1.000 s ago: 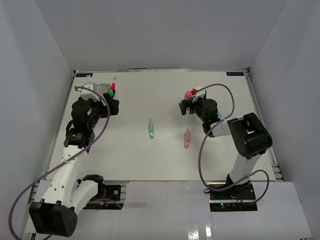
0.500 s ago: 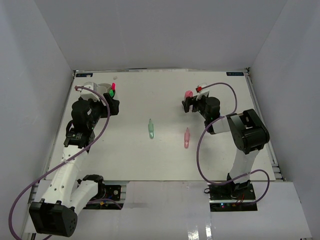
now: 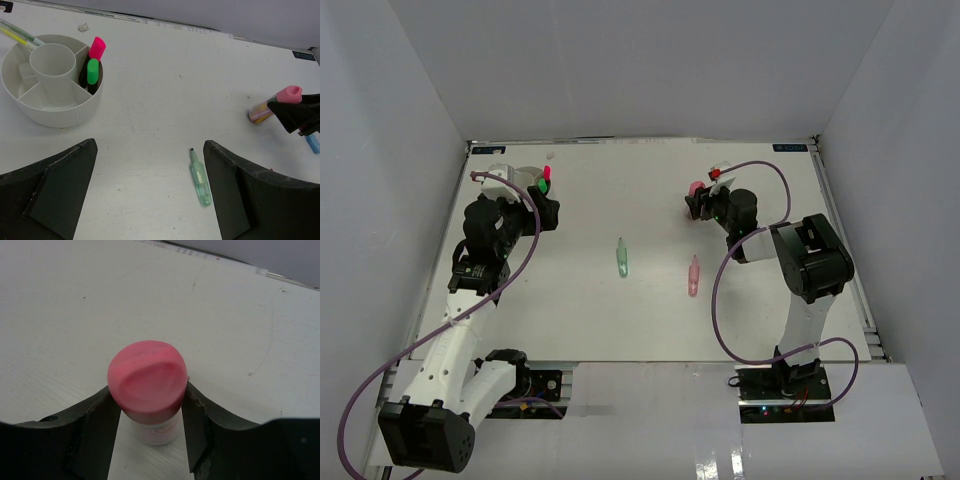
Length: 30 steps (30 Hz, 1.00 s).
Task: Sort the stationery into containers
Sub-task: Pick up the stationery from the center of the board.
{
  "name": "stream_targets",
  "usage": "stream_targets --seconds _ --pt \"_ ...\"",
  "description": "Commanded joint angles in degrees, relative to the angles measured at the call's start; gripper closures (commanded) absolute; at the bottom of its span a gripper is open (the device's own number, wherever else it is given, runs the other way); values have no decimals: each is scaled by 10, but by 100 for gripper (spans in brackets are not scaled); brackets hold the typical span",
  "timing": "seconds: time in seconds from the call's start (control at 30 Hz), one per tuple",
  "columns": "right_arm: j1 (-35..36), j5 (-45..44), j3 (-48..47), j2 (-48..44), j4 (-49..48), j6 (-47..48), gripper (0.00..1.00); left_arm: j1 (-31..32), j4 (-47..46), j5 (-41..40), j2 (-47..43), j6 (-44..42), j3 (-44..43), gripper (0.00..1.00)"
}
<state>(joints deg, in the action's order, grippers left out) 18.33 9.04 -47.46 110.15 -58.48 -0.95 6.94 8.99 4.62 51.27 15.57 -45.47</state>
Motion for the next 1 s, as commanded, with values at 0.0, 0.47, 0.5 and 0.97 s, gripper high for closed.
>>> stream_targets --seconds 0.0,0.47,0.5,0.97 --pt "-2 27 -16 0 -23 7 47 0 -6 16 -3 3 -11 2" --pt "35 340 38 -195 102 46 69 4 -50 252 6 2 -12 2" --pt "43 359 39 -223 116 48 70 10 -54 273 5 1 -12 2" --pt "188 467 -11 -326 313 112 71 148 -64 379 -8 -34 -9 2"
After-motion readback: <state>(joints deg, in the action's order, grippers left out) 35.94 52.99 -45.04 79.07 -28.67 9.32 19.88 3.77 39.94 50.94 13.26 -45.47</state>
